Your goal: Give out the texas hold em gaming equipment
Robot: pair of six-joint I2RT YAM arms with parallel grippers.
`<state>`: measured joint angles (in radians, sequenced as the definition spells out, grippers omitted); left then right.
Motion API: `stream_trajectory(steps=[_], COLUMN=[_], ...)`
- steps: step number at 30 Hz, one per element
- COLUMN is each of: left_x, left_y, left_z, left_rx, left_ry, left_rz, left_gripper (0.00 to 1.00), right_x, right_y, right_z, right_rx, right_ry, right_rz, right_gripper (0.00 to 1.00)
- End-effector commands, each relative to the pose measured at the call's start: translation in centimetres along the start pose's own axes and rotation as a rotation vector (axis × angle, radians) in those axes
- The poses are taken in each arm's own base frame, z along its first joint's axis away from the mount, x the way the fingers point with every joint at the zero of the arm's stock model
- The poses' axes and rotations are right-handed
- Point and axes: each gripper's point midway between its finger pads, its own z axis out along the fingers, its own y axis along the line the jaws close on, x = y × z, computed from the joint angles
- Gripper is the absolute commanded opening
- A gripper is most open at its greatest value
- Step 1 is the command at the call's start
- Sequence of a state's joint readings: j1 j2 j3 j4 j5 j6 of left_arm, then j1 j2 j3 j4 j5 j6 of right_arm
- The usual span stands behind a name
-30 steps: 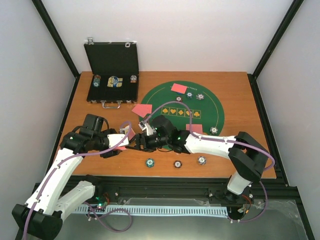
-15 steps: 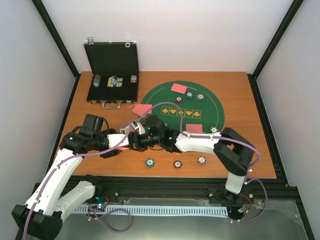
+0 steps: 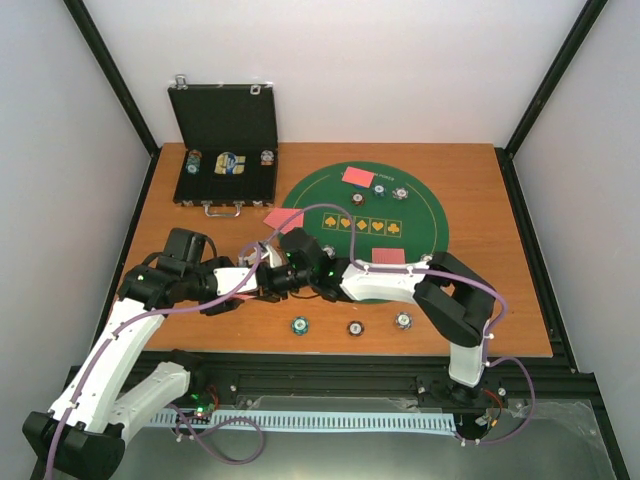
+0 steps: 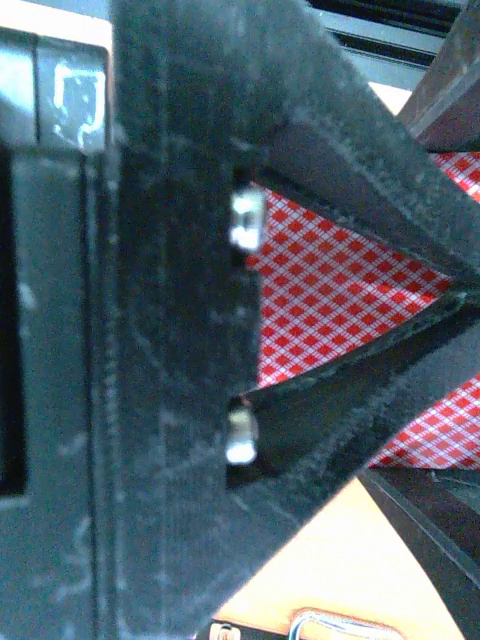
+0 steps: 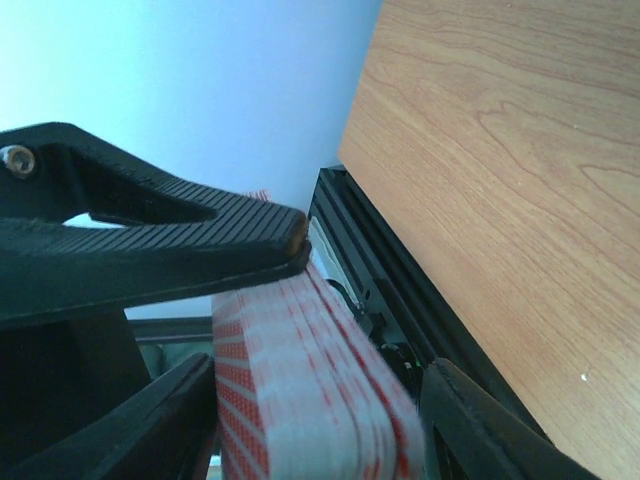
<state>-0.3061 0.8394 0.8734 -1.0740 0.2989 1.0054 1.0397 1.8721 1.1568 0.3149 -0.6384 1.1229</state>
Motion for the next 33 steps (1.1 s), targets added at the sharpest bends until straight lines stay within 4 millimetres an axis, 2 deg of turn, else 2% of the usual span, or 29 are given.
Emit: stream_trajectory(steps=[1,5,10,19,20,21,23,24,29,33], left_x=[-1.5,-1.5,-1.5,-1.3,-1.3,-1.2,-1.2,-1.2,-1.2,-1.1], left_y=[0.5,0.7,0.7,0.2,0.2,0.2,0.2,0.2,0.2,0.2], left_z=[-1.4,-1.5,-1.4,-1.2,-1.2,-1.2,-1.1,-1.0,-1.0,-1.0], left_rx=[-0.030,-0.039,-0.034,-0.009,-0.010,-0.010,-0.013,-0.012,-0.016,-0.017], left_ry=[-0.051,-0.049,-0.048,-0.042,-0.043,-0.042,-0.043,-0.044,-0.043,-0.042], left_rz=[0.019,0.027,0.030,0.022,0.022,0.022,0.024,0.026,0.028,0.030], left_gripper=[0.38,0.38,0.38,0.38,0.38,0.38,0.38,0.38,0.38,0.38], right_x=[-0.3,0.2,0.7,0.7,0.8,0.8,0.9,0.9,0.2,-1.5], right_y=[-1.5,-2.4,-2.4,1.2,1.4,1.4,1.6,1.7,2.9,3.4], right_z=[-1.5,-2.9,-4.5,-6.2,-6.4,-6.7,-7.1,-7.3,-9.1,-12.0], right_rx=[0.048,0.070,0.080,0.011,0.007,0.010,0.014,0.017,0.051,0.074], right_ry=[-0.015,-0.016,-0.033,-0.044,-0.048,-0.053,-0.059,-0.060,-0.080,-0.121], right_rz=[0.030,0.034,0.027,-0.035,-0.035,-0.031,-0.024,-0.020,-0.048,-0.062], right_gripper=[0.53,0.50,0.50,0.53,0.50,0.43,0.23,0.16,0.11,0.04])
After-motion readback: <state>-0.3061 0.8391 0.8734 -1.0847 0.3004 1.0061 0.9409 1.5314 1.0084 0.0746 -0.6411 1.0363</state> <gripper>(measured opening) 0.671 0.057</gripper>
